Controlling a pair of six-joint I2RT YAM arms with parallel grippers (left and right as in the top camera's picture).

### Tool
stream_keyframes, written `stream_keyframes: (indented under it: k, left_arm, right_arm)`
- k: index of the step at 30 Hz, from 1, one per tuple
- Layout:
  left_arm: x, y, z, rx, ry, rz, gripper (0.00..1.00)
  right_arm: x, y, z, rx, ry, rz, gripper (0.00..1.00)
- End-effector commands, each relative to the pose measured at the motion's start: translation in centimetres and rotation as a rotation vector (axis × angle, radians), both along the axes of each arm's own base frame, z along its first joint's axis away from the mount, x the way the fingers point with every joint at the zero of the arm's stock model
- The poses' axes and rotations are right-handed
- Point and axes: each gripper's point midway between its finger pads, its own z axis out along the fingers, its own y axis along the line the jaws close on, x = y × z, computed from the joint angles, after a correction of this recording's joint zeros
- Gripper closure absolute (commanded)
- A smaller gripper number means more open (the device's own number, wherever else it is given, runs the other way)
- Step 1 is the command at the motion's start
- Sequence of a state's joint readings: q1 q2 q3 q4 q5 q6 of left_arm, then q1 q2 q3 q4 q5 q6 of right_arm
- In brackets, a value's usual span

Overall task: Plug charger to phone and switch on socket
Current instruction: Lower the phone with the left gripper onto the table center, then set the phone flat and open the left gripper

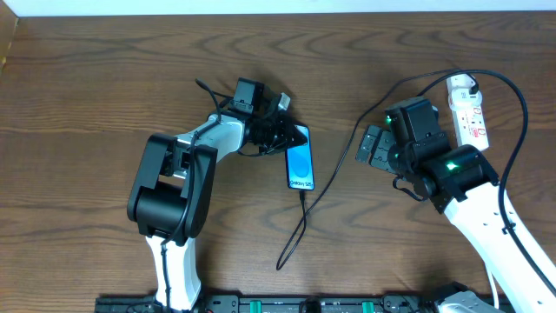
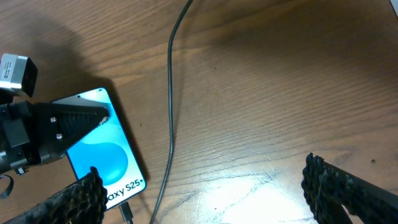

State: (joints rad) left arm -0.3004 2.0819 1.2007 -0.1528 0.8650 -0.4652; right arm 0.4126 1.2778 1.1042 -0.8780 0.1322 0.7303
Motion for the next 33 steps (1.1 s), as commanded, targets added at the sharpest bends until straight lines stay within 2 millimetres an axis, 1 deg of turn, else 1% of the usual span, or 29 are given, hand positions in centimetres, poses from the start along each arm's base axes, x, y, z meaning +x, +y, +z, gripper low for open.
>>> stream_keyframes:
  k: [1,2,4,5,7,20,23,27,33]
  left_arm:
    - [-0.2,0.0,-0.4,-0.005,-0.007,-0.021,0.92]
    - [-0.2,0.0,-0.4,-0.005,-0.007,-0.021,0.9]
    - [-0.2,0.0,-0.4,-0.005,-0.007,-0.021,0.83]
    - [-0.2,0.0,-0.4,-0.005,-0.007,-0.021,0.77]
    - [-0.2,0.0,-0.4,-0.005,-0.006,-0.021,0.74]
    - [-0.2,0.0,-0.4,-0.002,-0.003,-0.02,0.73]
    - [-0.2,0.7,-1.2,0.051,0.005,0.002,0.69]
    - [-0.4,1.7,-2.3,0.13,0.029,0.03,0.68]
    - [-0.5,2.0,-2.5,0.143,0.034,0.035,0.68]
  right_arm:
    - [0.1,-0.3,0.5,-0.004,-0.018,-0.016,0.01]
    - [0.1,-0.3,0.5,-0.004,-0.018,-0.016,0.01]
    - [0.1,-0.3,0.5,-0.004,-0.018,-0.016,0.01]
    - [0.1,-0.3,0.5,-0.004,-0.018,-0.016,0.01]
    - [0.1,-0.3,0.5,-0.004,-0.018,-0.016,0.01]
    - [0.1,-0.3,0.5,-0.005,-0.018,-0.016,0.01]
    - [0.1,-0.3,0.5,-0.005,-0.016,-0.016,0.01]
    - [0.0,-0.3,0.5,-0.006,-0.016,-0.016,0.01]
    - [0.0,-0.3,0.5,-0.006,-0.015,-0.016,0.01]
